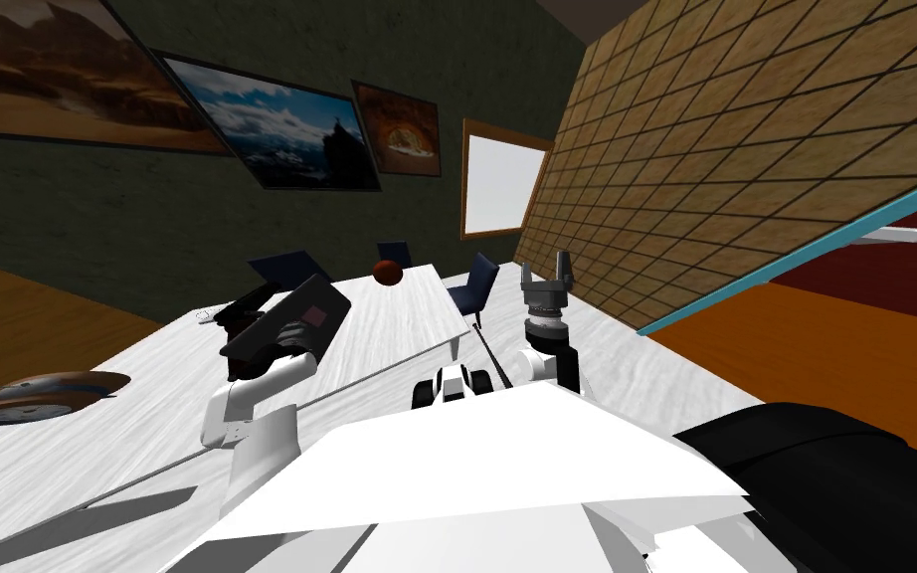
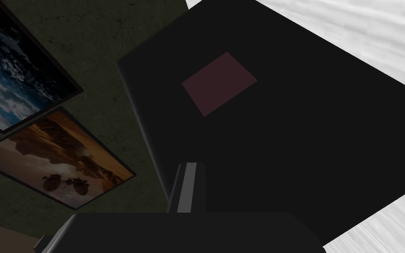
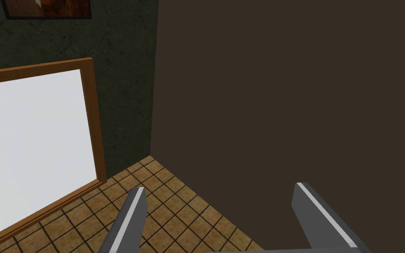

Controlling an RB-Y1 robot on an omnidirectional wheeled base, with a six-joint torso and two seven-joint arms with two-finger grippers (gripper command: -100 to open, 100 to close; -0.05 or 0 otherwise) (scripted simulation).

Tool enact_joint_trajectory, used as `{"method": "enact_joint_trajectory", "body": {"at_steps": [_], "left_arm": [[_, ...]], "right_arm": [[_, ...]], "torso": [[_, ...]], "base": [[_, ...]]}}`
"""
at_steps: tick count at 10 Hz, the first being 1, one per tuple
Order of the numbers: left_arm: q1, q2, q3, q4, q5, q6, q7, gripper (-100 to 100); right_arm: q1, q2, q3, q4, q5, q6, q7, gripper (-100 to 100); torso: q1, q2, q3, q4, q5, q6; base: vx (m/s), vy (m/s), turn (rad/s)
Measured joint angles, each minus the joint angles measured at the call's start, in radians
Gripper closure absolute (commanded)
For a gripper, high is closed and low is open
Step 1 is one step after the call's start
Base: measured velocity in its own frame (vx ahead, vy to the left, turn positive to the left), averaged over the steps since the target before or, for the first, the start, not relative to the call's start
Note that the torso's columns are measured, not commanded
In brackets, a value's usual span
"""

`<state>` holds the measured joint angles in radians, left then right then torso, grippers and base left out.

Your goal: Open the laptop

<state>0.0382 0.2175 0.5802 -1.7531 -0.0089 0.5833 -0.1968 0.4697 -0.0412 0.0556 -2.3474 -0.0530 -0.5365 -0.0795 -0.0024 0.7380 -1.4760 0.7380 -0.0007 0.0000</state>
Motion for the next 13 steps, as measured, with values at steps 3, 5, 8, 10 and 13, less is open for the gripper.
{"method": "enact_joint_trajectory", "body": {"at_steps": [3,5,8,10,13], "left_arm": [[0.041,-0.077,0.039,-0.110,-0.073,0.047,0.019,100],[0.075,-0.126,0.078,-0.174,-0.123,0.091,0.036,100],[0.083,-0.150,0.083,-0.228,-0.148,0.094,0.039,-100],[0.082,-0.114,0.082,-0.242,-0.138,0.108,0.039,-100],[0.070,-0.099,0.072,-0.283,-0.122,0.163,0.036,-100]], "right_arm": [[0.000,0.000,0.000,0.000,0.000,0.000,0.000,0],[0.000,0.000,0.000,0.000,0.000,0.000,0.000,0],[0.000,0.000,0.000,0.000,0.000,0.000,0.000,0],[0.000,0.000,0.000,0.000,0.000,0.000,0.000,0],[0.000,0.000,0.000,0.000,0.000,0.000,0.000,0]], "torso": [[0.002,0.000,0.000,0.000,0.001,0.000],[0.004,0.000,0.000,0.000,0.001,0.000],[0.000,-0.001,-0.001,0.000,0.000,0.000],[0.006,0.002,0.001,0.001,0.002,0.000],[0.003,0.001,0.001,0.000,0.001,0.000]], "base": [[-0.023,0.067,-0.080],[-0.022,0.072,-0.063],[-0.007,0.010,-0.003],[-0.068,0.092,-0.057],[-0.095,0.129,-0.063]]}}
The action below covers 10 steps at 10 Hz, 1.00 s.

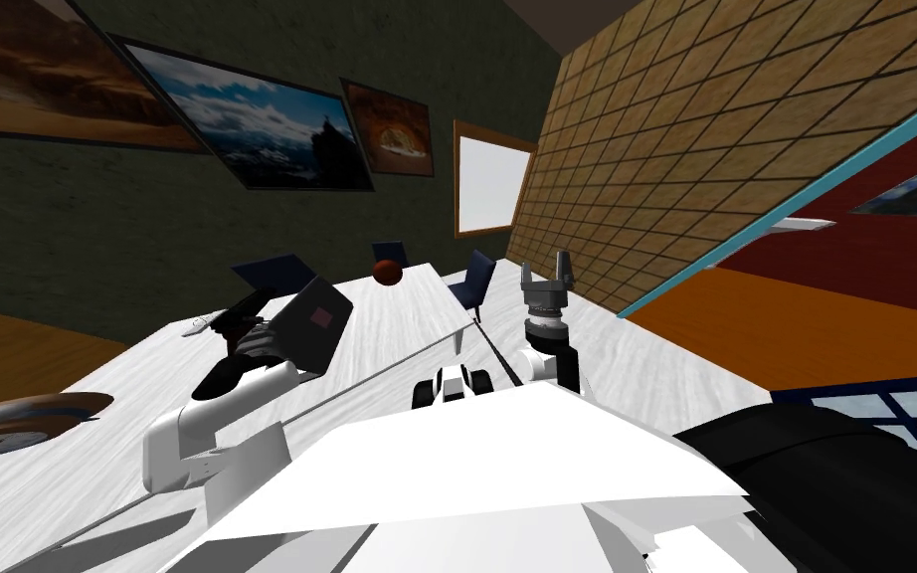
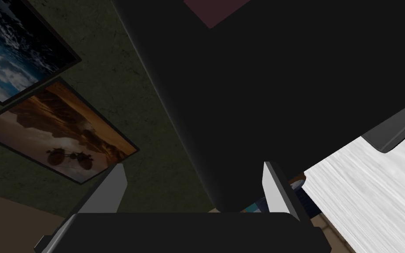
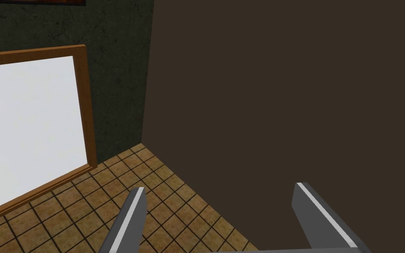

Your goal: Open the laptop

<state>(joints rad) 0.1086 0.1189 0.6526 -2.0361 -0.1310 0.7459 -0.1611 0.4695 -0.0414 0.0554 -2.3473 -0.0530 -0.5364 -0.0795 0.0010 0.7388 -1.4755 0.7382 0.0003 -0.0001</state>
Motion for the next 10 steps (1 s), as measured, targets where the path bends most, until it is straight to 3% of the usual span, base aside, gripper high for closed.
{"method": "enact_joint_trajectory", "body": {"at_steps": [5,8,10], "left_arm": [[-0.012,0.006,-0.016,-0.057,0.044,0.084,-0.004,-100],[-0.026,-0.040,-0.026,-0.083,0.062,0.133,-0.005,-100],[-0.021,-0.057,-0.025,-0.085,0.072,0.137,-0.006,-100]], "right_arm": [[0.000,0.000,0.000,0.000,0.000,0.000,0.000,0],[0.000,0.000,0.000,0.000,0.000,0.000,0.000,0],[0.000,0.000,0.000,0.000,0.000,0.000,0.000,0]], "torso": [[0.000,-0.001,0.000,0.000,0.000,0.000],[-0.003,-0.003,-0.002,-0.001,-0.001,0.000],[-0.004,-0.003,-0.002,-0.001,-0.001,0.000]], "base": [[-0.104,0.112,-0.061],[-0.057,0.078,-0.031],[-0.008,0.015,-0.008]]}}
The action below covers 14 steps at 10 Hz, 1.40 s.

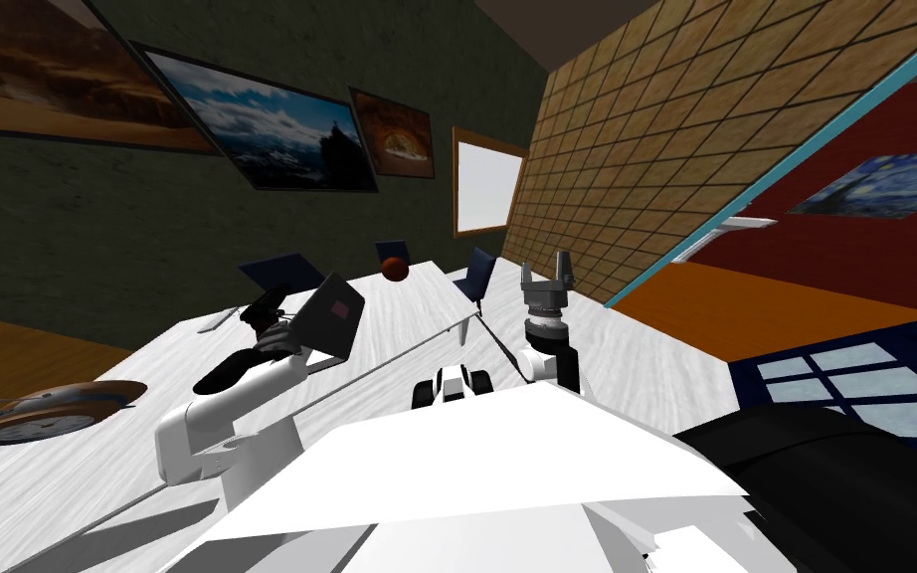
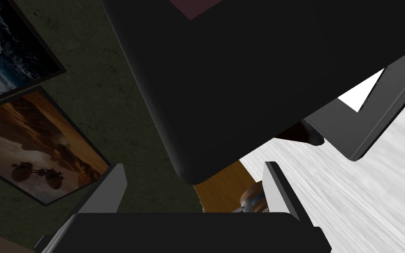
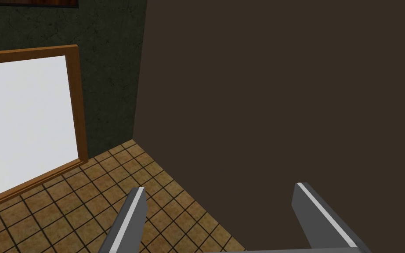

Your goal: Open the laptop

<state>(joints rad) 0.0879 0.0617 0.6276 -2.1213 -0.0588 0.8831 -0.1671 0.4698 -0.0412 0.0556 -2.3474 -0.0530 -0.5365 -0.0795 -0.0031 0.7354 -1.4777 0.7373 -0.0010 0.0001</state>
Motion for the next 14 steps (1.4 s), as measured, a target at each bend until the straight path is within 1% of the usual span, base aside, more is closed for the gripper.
{"method": "enact_joint_trajectory", "body": {"at_steps": [5,6,7,10,11,12,13,14], "left_arm": [[-0.058,0.029,0.007,0.095,-0.029,-0.027,0.020,-100],[-0.059,0.030,0.008,0.096,-0.029,-0.027,0.020,100],[-0.049,0.024,0.006,0.081,-0.026,-0.022,0.017,100],[-0.004,0.005,0.002,0.014,0.000,-0.007,0.003,100],[-0.003,0.004,0.002,0.011,0.001,-0.006,0.002,-100],[-0.005,0.027,0.004,0.013,0.005,-0.004,0.003,-100],[0.000,0.045,0.006,0.002,0.011,0.001,0.003,-100],[-0.004,0.057,0.006,-0.008,0.016,0.014,0.006,-100]], "right_arm": [[0.000,0.000,0.000,0.000,0.000,0.000,0.000,0],[0.000,0.000,0.000,0.000,0.000,0.000,0.000,0],[0.000,0.000,0.000,0.000,0.000,0.000,0.000,0],[0.000,0.000,0.000,0.000,0.000,0.000,0.000,0],[0.000,0.000,0.000,0.000,0.000,0.000,0.000,0],[0.000,0.000,0.000,0.000,0.000,0.000,0.000,0],[0.000,0.000,0.000,0.000,0.000,0.000,0.000,0],[0.000,0.000,0.000,0.000,0.000,0.000,0.000,0]], "torso": [[0.005,0.000,0.000,0.000,0.002,0.002],[0.003,0.000,0.000,0.000,0.001,0.001],[0.001,0.000,0.000,0.001,0.000,0.001],[0.004,0.003,0.002,0.001,0.001,0.000],[0.005,0.003,0.002,0.001,0.001,0.000],[0.005,0.003,0.002,0.001,0.002,0.000],[0.006,0.003,0.002,0.001,0.002,0.000],[0.006,0.003,0.002,0.001,0.002,0.000]], "base": [[-0.011,0.023,-0.013],[0.007,-0.017,0.026],[0.021,-0.030,0.010],[0.014,-0.029,0.016],[0.000,0.006,-0.006],[-0.004,0.032,-0.010],[-0.015,0.074,-0.016],[-0.009,0.089,-0.024]]}}
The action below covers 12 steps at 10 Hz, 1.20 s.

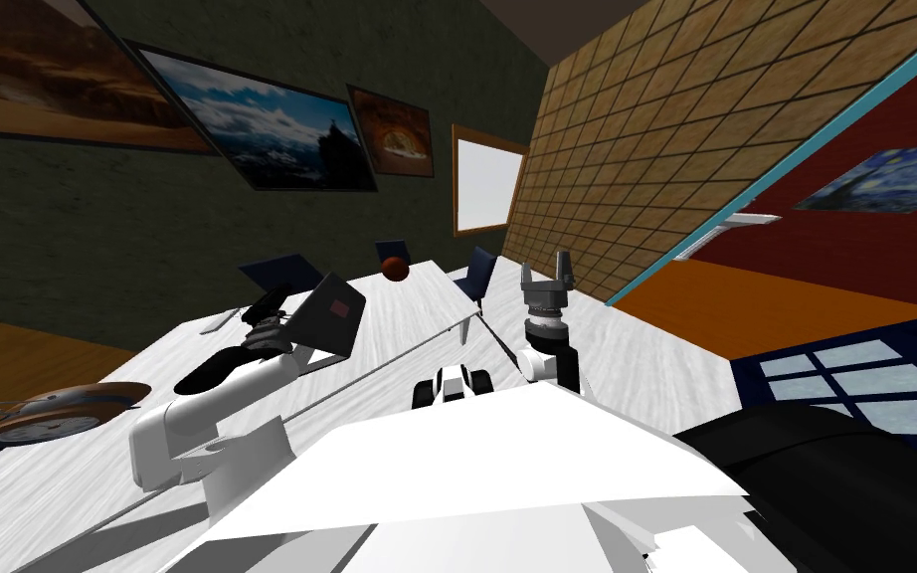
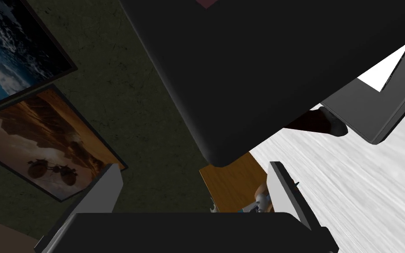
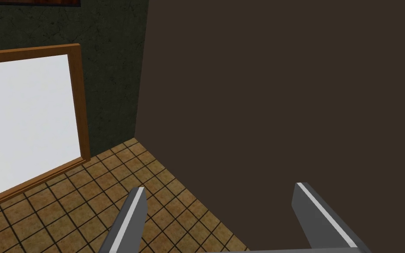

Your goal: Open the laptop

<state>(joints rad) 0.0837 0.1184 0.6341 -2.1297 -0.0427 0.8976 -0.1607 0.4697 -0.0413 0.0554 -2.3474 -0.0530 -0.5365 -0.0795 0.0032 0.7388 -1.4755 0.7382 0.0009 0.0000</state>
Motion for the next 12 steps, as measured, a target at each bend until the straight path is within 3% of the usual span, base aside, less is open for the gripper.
{"method": "enact_joint_trajectory", "body": {"at_steps": [4,7,9,10,11,12], "left_arm": [[-0.010,0.006,0.004,-0.041,0.036,0.066,0.017,-100],[-0.017,-0.063,0.001,-0.048,0.043,0.085,0.025,-100],[-0.021,-0.063,-0.001,-0.030,0.041,0.076,0.027,-100],[-0.022,-0.063,-0.002,-0.028,0.040,0.072,0.028,100],[-0.021,-0.064,-0.002,-0.027,0.040,0.073,0.027,100],[-0.034,-0.070,0.004,-0.020,0.064,0.087,0.044,100]], "right_arm": [[0.000,0.000,0.000,0.000,0.000,0.000,0.000,0],[0.000,0.000,0.000,0.000,0.000,0.000,0.000,0],[0.000,0.000,0.000,0.000,0.000,0.000,0.000,0],[0.000,0.000,0.000,0.000,0.000,0.000,0.000,0],[0.000,0.000,0.000,0.000,0.000,0.000,0.000,0],[0.000,0.000,0.000,0.000,0.000,0.000,0.000,0]], "torso": [[-0.003,-0.001,0.000,0.000,-0.001,0.000],[-0.006,-0.002,-0.001,-0.001,-0.002,0.000],[-0.002,-0.003,-0.002,-0.001,-0.001,0.000],[-0.003,-0.001,-0.001,-0.001,-0.001,0.000],[-0.004,0.000,0.000,0.000,-0.001,0.000],[0.001,0.001,0.001,0.000,0.000,0.000]], "base": [[-0.026,0.096,-0.019],[-0.005,0.032,-0.003],[0.032,0.034,0.008],[0.000,0.000,0.000],[-0.035,0.088,0.039],[-0.069,0.155,-0.010]]}}
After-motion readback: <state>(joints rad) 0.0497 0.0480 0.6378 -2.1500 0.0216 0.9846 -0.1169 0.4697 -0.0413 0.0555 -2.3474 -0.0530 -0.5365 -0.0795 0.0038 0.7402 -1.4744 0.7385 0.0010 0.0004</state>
